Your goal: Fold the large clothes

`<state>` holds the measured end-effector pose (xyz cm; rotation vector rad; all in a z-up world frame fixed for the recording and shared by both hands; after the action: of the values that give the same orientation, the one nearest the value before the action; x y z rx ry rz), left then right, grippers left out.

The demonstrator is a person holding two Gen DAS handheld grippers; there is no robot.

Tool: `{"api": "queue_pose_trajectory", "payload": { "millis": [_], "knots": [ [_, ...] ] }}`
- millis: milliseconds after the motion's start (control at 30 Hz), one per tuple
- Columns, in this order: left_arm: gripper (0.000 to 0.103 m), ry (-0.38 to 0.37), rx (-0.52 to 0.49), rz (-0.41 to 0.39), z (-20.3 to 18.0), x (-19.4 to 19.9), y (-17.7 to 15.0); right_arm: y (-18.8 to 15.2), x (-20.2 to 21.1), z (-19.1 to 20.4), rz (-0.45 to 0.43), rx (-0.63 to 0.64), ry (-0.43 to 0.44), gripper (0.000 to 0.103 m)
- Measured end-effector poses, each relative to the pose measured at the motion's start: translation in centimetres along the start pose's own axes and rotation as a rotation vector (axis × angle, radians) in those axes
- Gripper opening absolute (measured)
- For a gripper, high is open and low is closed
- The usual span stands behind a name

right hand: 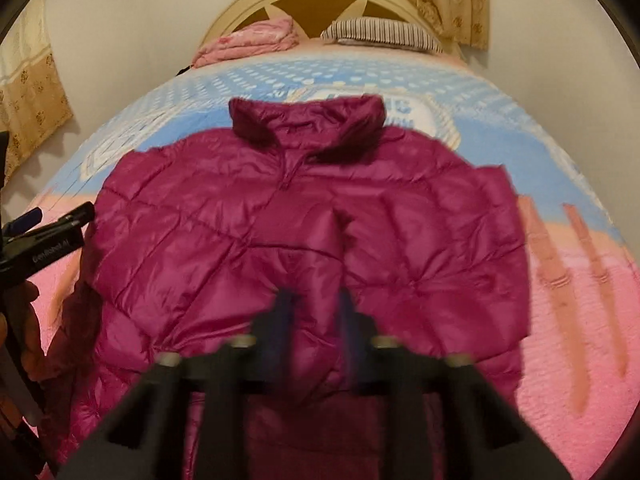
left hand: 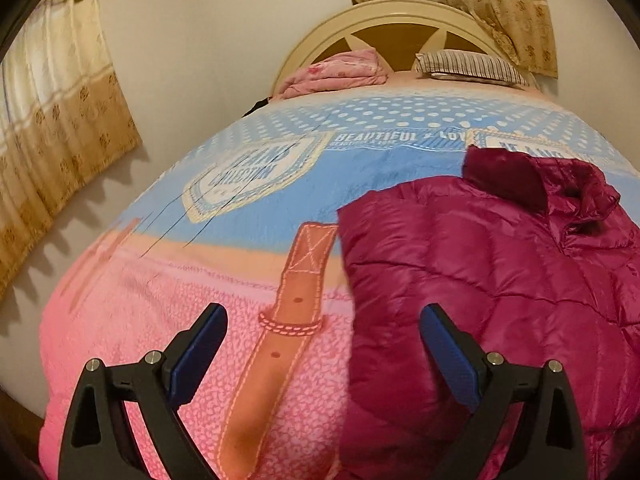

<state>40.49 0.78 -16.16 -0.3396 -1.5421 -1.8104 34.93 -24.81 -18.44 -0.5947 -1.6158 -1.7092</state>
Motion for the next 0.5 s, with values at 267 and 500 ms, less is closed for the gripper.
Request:
{"api": "queue_pose_trajectory", "payload": {
  "millis": [267, 500],
  "knots": [
    [0.097, 0.048, 0.064, 0.055, 1.8, -2.4, 0.3, -1.7, 0.9, -2.3, 0.015, 0.002, -0.067, 0.014],
    [0.097, -0.022, 0.086, 0.016, 0.3, -0.4, 2.1, -1.3, 3.7, -4.0, -0.077, -0.09, -0.114, 0.067]
  ]
}}
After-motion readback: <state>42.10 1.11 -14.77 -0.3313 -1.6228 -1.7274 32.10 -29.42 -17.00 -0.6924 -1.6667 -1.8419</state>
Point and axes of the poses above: each gripper's, at about its wrist camera, not at the fingertips, and x roughly against the way its jaws point, z to its left, y to its top, the point moved 2 cm from there along -x, roughly the way its jaws point, and after that the axes turned 5 degrees about y, right-handed, at the moved point
